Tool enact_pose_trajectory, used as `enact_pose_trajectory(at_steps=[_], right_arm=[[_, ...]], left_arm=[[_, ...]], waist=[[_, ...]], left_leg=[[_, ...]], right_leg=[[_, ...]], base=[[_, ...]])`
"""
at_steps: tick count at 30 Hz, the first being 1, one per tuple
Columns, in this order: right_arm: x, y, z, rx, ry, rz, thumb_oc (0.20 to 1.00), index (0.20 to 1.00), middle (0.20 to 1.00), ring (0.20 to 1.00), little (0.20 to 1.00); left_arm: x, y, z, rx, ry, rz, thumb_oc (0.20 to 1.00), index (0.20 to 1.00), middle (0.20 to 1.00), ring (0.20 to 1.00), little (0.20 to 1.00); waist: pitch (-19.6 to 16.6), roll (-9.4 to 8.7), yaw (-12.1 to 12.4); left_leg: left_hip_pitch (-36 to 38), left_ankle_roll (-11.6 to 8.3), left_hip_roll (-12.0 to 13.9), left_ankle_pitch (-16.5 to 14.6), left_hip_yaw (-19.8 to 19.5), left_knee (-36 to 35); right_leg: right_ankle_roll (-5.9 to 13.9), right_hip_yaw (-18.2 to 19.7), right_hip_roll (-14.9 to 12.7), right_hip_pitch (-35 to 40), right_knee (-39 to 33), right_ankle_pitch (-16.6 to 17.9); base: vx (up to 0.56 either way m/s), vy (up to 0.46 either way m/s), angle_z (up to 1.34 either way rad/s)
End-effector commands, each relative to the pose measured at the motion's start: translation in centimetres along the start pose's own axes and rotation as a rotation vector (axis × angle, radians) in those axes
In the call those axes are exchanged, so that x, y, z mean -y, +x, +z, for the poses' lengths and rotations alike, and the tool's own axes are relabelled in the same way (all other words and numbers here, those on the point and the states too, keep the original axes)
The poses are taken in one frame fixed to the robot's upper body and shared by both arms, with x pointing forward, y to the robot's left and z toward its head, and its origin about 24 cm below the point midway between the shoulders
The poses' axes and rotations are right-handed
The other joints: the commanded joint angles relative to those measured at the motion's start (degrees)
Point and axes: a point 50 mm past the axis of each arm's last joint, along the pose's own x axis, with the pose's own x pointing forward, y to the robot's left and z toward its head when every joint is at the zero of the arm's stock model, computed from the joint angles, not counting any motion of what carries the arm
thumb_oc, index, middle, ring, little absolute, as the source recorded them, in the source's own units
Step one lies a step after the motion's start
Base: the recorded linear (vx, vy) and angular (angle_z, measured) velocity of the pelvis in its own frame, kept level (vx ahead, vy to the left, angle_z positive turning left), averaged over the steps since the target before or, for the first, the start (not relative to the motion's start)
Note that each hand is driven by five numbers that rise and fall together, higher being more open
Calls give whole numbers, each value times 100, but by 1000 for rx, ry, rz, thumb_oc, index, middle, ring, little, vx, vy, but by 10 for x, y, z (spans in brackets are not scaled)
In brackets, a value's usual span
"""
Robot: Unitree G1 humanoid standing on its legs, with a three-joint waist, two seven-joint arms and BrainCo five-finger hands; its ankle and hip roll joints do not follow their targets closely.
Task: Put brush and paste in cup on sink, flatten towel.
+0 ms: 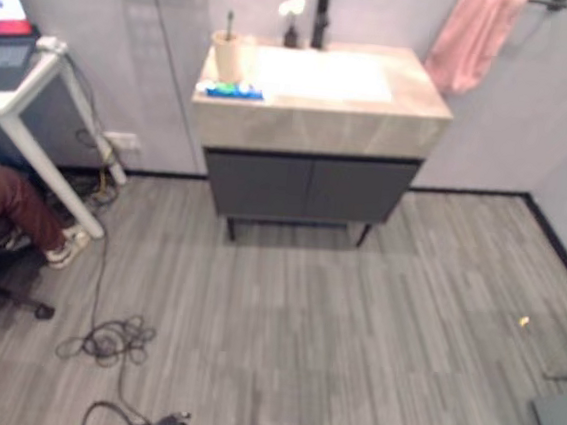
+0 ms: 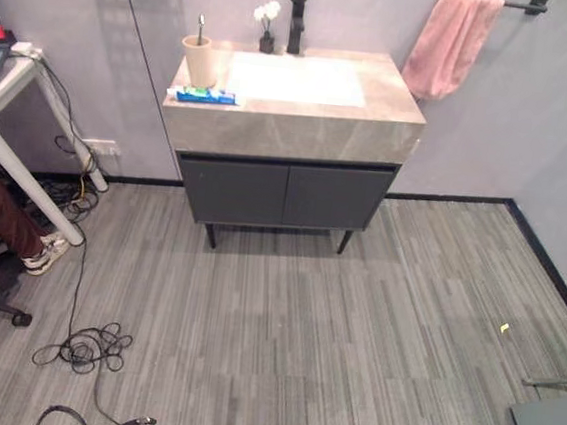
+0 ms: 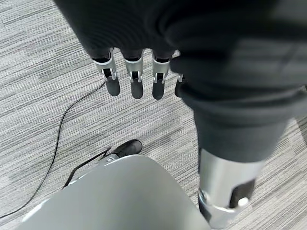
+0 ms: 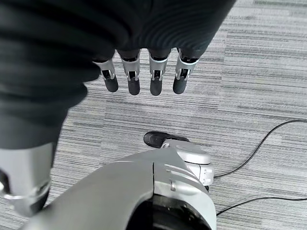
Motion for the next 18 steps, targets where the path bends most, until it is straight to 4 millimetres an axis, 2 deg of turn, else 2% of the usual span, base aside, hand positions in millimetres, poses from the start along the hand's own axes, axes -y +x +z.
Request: enact_pose_trajectory(at_steps=[1,6,13,15,18], right_arm=[[7,-1,-4,-23,4,-27,1000,1000,1000,1000,1000],[2,0,0,-19,-4,-9,1000,1000,1000,1000,1000],[-3,1,-4,-35,-33,9,1000,1000,1000,1000,1000],[-4,1,-4,-42,-60,9,1000,1000,1000,1000,1000],[-2,2,7,-17,-79,2,1000,1000,1000,1000,1000]], left_arm=[[2,2,7,11,9,3,1000,1000,1000,1000,1000],[-3,1,4,-5,15,13,1000,1000,1000,1000,1000],[0,0,-4,-34,13,-5,1000,1000,1000,1000,1000],[1,0,-4,-36,23,-10,1000,1000,1000,1000,1000],[-3,1,2,-19,25,5,1000,1000,1000,1000,1000]], waist=[[-144,-98,103],[-126,-118,114],[-197,-84,97],[-177,-66,105],[-34,-54,120]], left_leg=[[-79,132,-220,-628,98,72],[-61,194,-246,-695,124,72],[131,240,-272,-824,167,72],[188,268,-272,-844,165,72],[100,332,-264,-852,175,172]], right_leg=[[514,183,74,-26,-13,-396],[514,220,61,-26,-13,-388],[553,273,81,53,138,-510],[554,279,91,11,337,-579],[640,283,132,-511,1254,-744]], base=[[58,102,5],[58,77,3],[50,59,-4],[10,63,-10],[-77,59,-17]])
